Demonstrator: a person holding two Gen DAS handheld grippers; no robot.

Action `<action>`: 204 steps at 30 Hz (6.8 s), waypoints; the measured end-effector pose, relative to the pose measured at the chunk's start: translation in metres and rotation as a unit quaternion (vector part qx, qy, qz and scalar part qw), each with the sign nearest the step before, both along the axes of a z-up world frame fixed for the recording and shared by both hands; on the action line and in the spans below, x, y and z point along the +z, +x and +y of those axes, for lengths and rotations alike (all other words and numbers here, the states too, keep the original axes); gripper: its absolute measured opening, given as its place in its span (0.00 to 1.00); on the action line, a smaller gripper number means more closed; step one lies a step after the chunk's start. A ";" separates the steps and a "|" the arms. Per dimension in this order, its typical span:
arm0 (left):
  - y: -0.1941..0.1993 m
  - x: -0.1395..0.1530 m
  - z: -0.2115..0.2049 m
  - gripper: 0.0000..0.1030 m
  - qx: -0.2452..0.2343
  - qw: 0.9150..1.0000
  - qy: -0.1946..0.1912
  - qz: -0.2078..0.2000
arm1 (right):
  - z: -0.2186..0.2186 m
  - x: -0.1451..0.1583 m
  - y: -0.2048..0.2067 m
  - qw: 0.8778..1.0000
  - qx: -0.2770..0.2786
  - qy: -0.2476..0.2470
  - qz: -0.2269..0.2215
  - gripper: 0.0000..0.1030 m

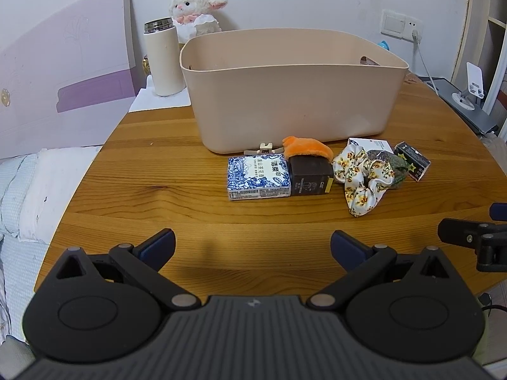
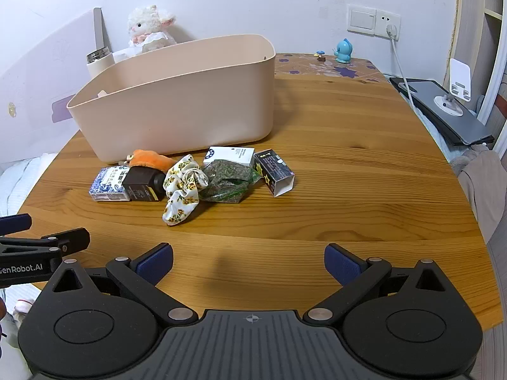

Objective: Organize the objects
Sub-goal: 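Move both grippers toward the cluster of items in front of the basket, then grasp the blue-and-white box with the left gripper while the right grasps the dark card box, then lift both boxes over the basket and open both grippers to drop them, then grasp the black small box with the left gripper while the right grasps the green bag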

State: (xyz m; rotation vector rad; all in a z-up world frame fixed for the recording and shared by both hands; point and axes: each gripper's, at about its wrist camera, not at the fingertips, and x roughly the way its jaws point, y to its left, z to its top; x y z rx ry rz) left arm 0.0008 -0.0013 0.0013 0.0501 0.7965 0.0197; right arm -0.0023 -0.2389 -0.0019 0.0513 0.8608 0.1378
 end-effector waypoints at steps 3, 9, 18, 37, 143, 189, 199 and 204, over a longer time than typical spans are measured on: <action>0.000 0.000 0.000 1.00 0.000 1.000 0.000 0.000 | 0.000 0.000 0.000 1.000 0.000 -0.002 0.000 1.00; 0.001 -0.001 0.000 1.00 0.002 1.000 -0.001 0.002 | 0.002 -0.001 0.000 1.000 0.000 -0.005 0.000 1.00; 0.002 -0.001 0.002 1.00 0.003 1.000 -0.003 0.004 | 0.003 -0.001 0.000 1.000 0.000 -0.006 -0.001 1.00; 0.003 0.000 0.001 1.00 0.001 1.000 0.001 0.003 | 0.003 0.000 0.002 1.000 0.003 -0.005 -0.003 1.00; 0.191 0.034 -0.010 0.83 -0.001 0.999 -0.001 -0.040 | 0.051 0.040 0.183 0.993 0.076 -0.039 -0.085 0.62; 0.104 -0.048 -0.008 0.96 -0.065 0.997 -0.036 0.031 | 0.012 -0.053 0.103 0.993 0.079 -0.087 0.032 1.00; 0.111 -0.050 -0.020 0.97 -0.083 0.996 -0.024 0.014 | 0.015 -0.061 0.107 0.993 0.099 -0.055 0.016 1.00; 0.117 -0.052 -0.018 0.96 -0.086 0.996 -0.025 0.009 | 0.017 -0.063 0.113 0.994 0.101 -0.051 0.006 1.00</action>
